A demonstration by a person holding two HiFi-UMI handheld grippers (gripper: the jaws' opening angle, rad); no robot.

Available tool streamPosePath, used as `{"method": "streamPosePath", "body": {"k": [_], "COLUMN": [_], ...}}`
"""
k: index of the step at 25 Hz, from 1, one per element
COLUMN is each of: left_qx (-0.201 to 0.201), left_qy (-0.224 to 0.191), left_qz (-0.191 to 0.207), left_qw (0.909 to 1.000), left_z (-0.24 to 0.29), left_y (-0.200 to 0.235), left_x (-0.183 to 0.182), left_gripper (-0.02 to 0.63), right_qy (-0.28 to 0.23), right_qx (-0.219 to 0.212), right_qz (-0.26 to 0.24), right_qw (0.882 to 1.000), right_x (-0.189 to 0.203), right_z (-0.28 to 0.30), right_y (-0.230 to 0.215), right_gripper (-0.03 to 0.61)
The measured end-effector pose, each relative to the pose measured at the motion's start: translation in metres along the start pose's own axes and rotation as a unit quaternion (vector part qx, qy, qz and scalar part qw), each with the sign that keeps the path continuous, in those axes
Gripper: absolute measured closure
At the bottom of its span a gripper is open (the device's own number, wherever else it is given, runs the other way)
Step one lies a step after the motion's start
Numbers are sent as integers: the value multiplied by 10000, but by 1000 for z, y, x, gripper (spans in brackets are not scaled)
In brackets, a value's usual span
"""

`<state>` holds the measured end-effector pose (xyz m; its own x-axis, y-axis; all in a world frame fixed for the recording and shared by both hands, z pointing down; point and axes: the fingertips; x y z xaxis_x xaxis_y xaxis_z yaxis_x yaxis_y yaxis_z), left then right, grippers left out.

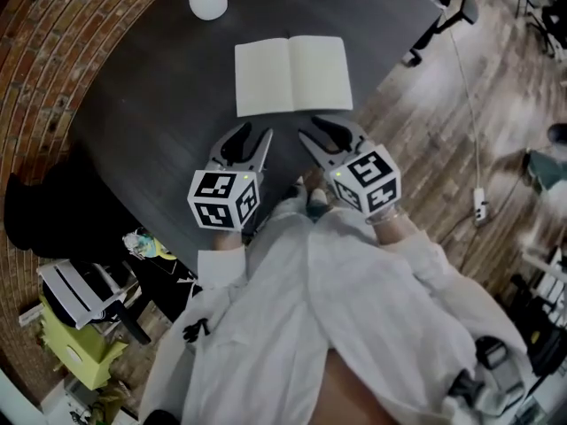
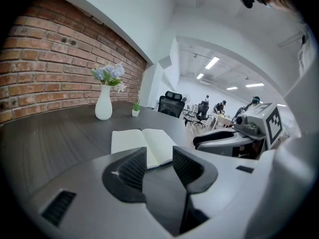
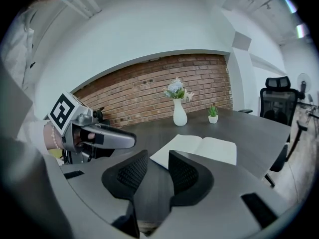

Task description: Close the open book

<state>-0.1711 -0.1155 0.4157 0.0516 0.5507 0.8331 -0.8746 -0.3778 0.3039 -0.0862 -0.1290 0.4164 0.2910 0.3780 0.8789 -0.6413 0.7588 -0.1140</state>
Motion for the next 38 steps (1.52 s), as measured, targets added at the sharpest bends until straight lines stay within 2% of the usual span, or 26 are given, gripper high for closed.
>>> {"method": "streamPosePath", "body": {"k": [7,12,19,22,29,38], "left_qx": [-40,-83,3,-24,-74,-8], "left_qy": [125,167,254,288,370,366], "left_qz": [31,-84,-308,-429,-738,-962], "left_qw": [9999,9998,9992,9987,9966,9947], "left_z": [6,8,15,19,23,29], "left_y": [31,53,84,96,116,127], "left_x": [2,10,28,33,50,65], "left_gripper": [465,465,465,465,465,465], "right_qy": [343,486,711,773,1186,1613], "right_qx": [25,-165,-187,-108,-109,-238], "right_qz": [-376,-456,-753,-1047,-1789,-2951], "right_qw": [9987,9976,9945,9914,9766,9415], "right_x": [4,5,9,11,28,51], "right_z": [27,49,86,100,129,160], "right_y": [-1,2,15,16,17,20], "right_gripper": [466,466,466,466,466,466]}}
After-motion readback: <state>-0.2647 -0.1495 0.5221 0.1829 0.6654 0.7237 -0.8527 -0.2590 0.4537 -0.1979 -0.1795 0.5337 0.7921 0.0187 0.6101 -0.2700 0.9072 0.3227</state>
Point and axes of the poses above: the fingertips, and each gripper's own axes: z forward along the fingers, y to its left, x out of its underside, and after that the axes turned 8 degrees about x, right-handed
